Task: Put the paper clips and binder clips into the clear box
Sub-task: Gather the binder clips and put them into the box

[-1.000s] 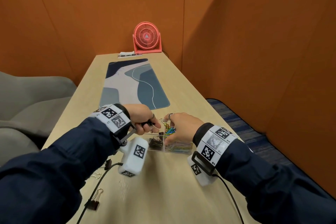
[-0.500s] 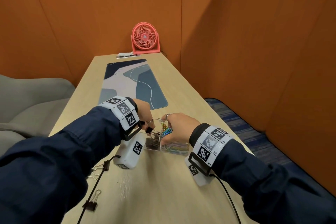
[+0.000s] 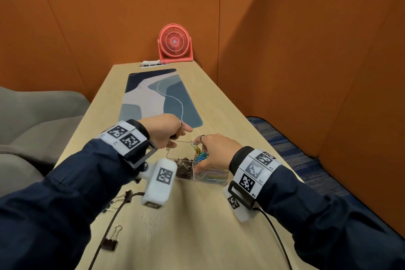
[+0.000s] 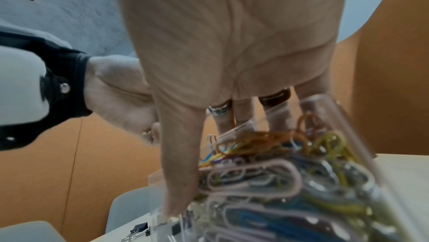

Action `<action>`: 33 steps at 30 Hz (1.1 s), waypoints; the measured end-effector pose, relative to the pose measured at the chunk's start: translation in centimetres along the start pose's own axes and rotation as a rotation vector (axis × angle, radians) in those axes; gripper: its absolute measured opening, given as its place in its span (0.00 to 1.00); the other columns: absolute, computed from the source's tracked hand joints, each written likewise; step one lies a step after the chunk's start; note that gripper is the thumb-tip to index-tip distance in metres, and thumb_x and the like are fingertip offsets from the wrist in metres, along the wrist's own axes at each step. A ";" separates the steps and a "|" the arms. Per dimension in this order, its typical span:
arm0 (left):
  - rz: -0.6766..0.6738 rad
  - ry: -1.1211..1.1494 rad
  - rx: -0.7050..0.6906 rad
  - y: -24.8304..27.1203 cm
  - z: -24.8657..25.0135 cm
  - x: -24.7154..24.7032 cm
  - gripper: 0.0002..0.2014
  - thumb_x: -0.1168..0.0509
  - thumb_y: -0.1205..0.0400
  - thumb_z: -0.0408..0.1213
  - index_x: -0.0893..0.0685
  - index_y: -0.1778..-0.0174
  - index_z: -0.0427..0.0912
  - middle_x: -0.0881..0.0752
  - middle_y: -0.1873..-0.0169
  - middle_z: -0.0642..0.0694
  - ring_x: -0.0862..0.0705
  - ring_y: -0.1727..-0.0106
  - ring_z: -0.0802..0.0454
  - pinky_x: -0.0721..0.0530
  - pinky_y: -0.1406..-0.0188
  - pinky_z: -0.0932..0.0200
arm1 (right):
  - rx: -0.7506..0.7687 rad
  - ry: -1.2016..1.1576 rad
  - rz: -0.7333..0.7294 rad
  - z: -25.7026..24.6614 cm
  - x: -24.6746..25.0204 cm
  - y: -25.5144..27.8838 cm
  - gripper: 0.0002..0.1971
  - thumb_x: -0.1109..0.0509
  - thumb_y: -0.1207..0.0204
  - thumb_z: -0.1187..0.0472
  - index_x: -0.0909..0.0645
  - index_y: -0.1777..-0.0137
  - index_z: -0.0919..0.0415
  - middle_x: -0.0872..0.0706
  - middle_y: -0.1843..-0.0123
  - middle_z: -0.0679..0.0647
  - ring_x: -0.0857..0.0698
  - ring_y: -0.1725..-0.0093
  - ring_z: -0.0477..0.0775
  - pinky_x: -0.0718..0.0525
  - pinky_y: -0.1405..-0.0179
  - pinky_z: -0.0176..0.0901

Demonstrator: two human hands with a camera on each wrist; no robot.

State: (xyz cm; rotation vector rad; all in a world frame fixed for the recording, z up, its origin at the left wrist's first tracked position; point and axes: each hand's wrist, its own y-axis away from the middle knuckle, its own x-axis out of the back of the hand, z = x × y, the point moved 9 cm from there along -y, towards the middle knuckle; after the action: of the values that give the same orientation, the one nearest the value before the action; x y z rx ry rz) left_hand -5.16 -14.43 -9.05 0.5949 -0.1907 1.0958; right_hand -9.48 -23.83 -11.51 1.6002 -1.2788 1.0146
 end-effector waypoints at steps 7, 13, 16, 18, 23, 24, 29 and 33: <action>0.012 0.145 -0.263 0.1 -0.1 0.5 0.13 0.34 0.24 0.17 0.20 0.54 0.41 0.23 0.60 0.45 0.21 0.63 0.54 0.18 0.62 0.65 | -0.007 -0.007 0.001 0.0 0.1 0.1 0.39 0.22 0.37 0.43 0.31 0.27 0.51 0.18 0.40 0.51 0.18 0.43 0.53 0.17 0.48 0.49; 0.206 0.181 -0.372 0.3 -1.4 1.9 0.15 0.21 0.35 0.22 0.16 0.60 0.42 0.20 0.69 0.47 0.17 0.65 0.53 0.21 0.59 0.66 | -0.009 -0.016 0.002 0.0 0.1 0.2 0.37 0.22 0.36 0.45 0.30 0.27 0.51 0.18 0.40 0.51 0.19 0.43 0.53 0.20 0.52 0.46; 0.219 0.216 -0.418 0.6 -1.7 1.7 0.16 0.22 0.36 0.20 0.16 0.58 0.40 0.20 0.70 0.46 0.09 0.59 0.50 0.17 0.52 0.62 | -0.013 -0.020 0.000 0.0 0.1 0.2 0.37 0.22 0.37 0.45 0.30 0.28 0.51 0.18 0.41 0.50 0.19 0.44 0.52 0.21 0.54 0.45; 0.207 0.222 -0.461 0.7 -1.7 1.2 0.16 0.23 0.35 0.18 0.18 0.60 0.39 0.20 0.69 0.45 0.08 0.59 0.52 0.14 0.55 0.64 | -0.012 -0.018 -0.003 -0.1 0.1 0.3 0.36 0.22 0.36 0.45 0.29 0.29 0.51 0.18 0.42 0.50 0.18 0.45 0.52 0.20 0.53 0.45; 0.299 0.034 -0.547 0.8 -1.6 1.4 0.15 0.21 0.35 0.22 0.18 0.66 0.44 0.17 0.65 0.47 0.17 0.62 0.58 0.15 0.59 0.67 | -0.017 -0.021 0.003 0.0 0.2 0.3 0.37 0.22 0.36 0.45 0.30 0.27 0.51 0.17 0.41 0.51 0.18 0.44 0.53 0.20 0.52 0.45; 0.305 -0.012 -0.553 0.8 -1.7 1.4 0.16 0.21 0.35 0.22 0.18 0.67 0.46 0.19 0.65 0.47 0.19 0.62 0.57 0.17 0.60 0.68 | -0.017 -0.021 0.001 0.0 0.2 0.3 0.37 0.22 0.36 0.45 0.30 0.27 0.51 0.17 0.41 0.51 0.18 0.44 0.53 0.21 0.52 0.44; 0.281 -0.093 -0.550 1.5 -2.3 2.5 0.14 0.22 0.31 0.28 0.17 0.63 0.50 0.18 0.63 0.49 0.19 0.60 0.57 0.21 0.62 0.71 | -0.028 0.009 -0.021 -0.1 0.2 0.3 0.39 0.22 0.35 0.44 0.32 0.25 0.51 0.18 0.38 0.51 0.18 0.42 0.52 0.18 0.47 0.47; 0.267 -0.038 -0.490 2.9 -3.3 5.1 0.07 0.27 0.24 0.32 0.16 0.56 0.47 0.17 0.64 0.48 0.19 0.62 0.54 0.20 0.57 0.61 | -0.039 0.216 -0.071 -0.8 0.5 0.6 0.45 0.29 0.35 0.33 0.40 0.21 0.46 0.25 0.30 0.53 0.26 0.30 0.58 0.26 0.34 0.57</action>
State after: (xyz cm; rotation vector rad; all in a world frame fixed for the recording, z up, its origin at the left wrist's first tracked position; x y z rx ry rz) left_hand -5.81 -7.79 -8.59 0.1511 -0.5657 1.2384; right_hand -10.05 -23.31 -10.69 1.4528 -1.0823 1.0798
